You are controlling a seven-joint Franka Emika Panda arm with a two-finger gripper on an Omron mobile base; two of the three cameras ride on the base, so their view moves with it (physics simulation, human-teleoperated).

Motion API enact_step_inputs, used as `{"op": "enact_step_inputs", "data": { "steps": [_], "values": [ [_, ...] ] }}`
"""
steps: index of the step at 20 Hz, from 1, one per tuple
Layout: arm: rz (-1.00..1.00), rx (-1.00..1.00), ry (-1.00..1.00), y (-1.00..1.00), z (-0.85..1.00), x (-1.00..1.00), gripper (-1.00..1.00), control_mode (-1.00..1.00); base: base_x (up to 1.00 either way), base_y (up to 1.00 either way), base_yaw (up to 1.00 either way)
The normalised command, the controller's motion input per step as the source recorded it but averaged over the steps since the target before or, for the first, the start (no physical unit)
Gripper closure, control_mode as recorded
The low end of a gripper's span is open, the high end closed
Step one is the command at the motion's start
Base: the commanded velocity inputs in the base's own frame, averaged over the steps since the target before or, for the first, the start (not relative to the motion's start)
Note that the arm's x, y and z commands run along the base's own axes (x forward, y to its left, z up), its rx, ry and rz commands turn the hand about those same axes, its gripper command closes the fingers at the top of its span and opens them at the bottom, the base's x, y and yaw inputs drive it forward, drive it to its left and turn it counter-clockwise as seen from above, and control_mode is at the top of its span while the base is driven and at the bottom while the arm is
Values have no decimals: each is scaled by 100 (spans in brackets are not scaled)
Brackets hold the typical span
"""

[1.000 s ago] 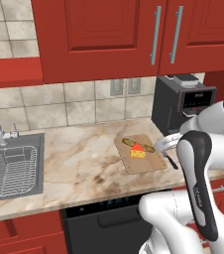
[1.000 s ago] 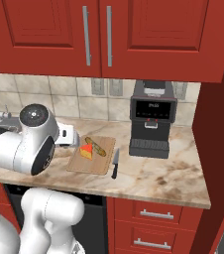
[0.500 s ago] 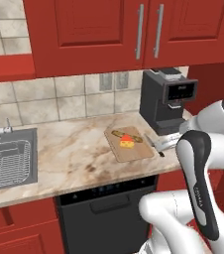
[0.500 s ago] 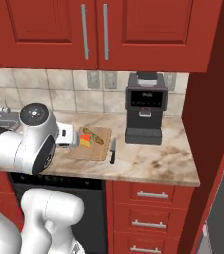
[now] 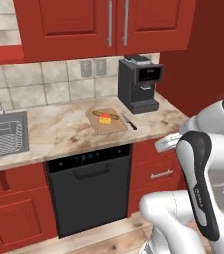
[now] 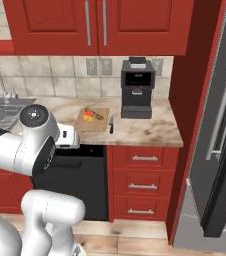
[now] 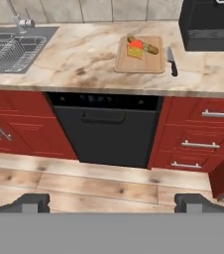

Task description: Retrieve the sausage and cheese from the fridge and place them on the cutting board on the counter.

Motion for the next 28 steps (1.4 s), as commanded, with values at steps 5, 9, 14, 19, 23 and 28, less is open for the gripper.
{"op": "enact_step_inputs", "data": {
  "steps": [5,9,14,19,23,28],
  "values": [
    [0,0,0,0,0,0,-100,100,-91,0,-10],
    [0,0,0,0,0,0,-100,100,-86,0,-16],
    [0,0,0,0,0,0,-100,100,-33,0,-59],
    [0,0,0,0,0,0,-100,100,0,-1,-85],
    [0,0,0,0,0,0,-100,100,0,-10,-83],
    [0,0,0,0,0,0,-100,100,21,-35,-51]
  ]
}}
